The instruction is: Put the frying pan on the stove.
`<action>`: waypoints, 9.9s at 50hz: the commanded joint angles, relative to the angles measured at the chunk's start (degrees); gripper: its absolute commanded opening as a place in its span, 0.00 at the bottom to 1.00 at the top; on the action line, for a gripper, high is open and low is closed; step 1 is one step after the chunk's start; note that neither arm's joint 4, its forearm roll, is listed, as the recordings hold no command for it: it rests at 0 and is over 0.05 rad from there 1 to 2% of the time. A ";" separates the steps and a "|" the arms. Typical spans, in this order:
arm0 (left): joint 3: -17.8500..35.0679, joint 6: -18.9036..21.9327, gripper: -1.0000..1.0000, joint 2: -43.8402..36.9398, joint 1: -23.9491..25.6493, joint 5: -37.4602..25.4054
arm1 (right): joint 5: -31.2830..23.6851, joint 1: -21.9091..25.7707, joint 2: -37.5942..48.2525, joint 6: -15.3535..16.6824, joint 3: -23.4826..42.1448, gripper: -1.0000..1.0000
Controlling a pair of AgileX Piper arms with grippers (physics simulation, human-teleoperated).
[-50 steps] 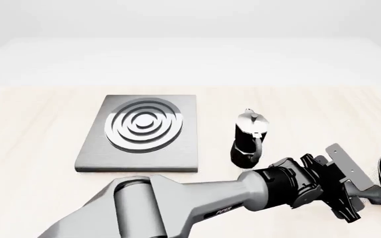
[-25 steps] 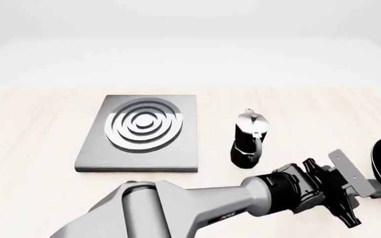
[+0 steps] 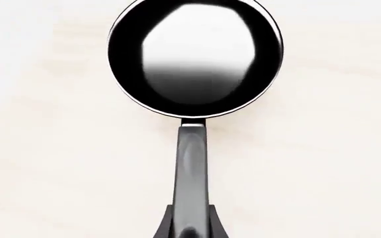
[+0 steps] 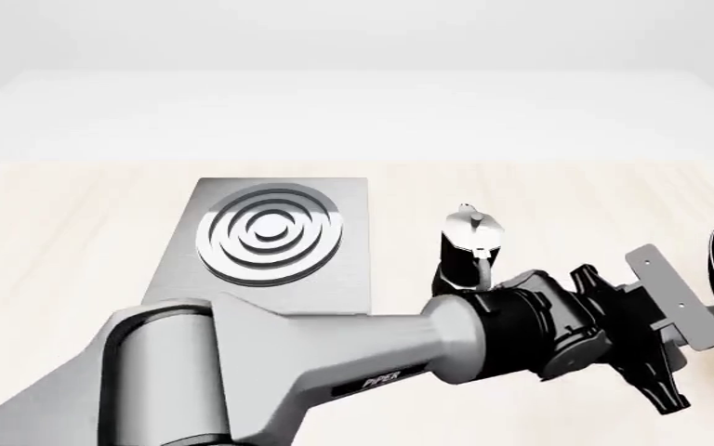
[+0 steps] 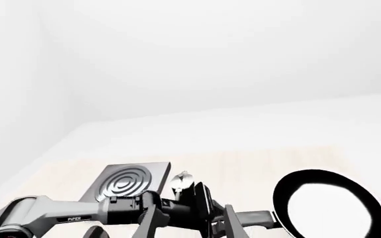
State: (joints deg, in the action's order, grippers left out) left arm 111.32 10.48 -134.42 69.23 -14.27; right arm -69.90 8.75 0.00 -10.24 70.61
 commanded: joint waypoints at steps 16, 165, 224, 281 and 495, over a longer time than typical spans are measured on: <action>-2.32 2.78 0.00 11.88 -3.83 -1.66 | 0.00 0.22 0.00 1.33 0.66 1.00; -60.53 -3.86 0.00 64.43 -39.27 9.53 | 0.00 1.62 0.00 4.02 2.01 1.00; -84.63 -6.03 0.00 89.83 -47.35 5.99 | 0.00 1.98 0.00 4.88 2.07 1.00; -95.64 -7.73 0.00 92.49 -50.50 10.72 | 0.00 1.94 0.00 4.87 2.13 1.00; -96.54 -9.66 1.00 104.02 -54.63 1.73 | 0.00 1.62 0.00 5.18 2.12 1.00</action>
State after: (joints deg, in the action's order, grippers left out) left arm 14.58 1.31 -36.95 15.45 -7.93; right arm -69.90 10.36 0.00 -5.00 72.77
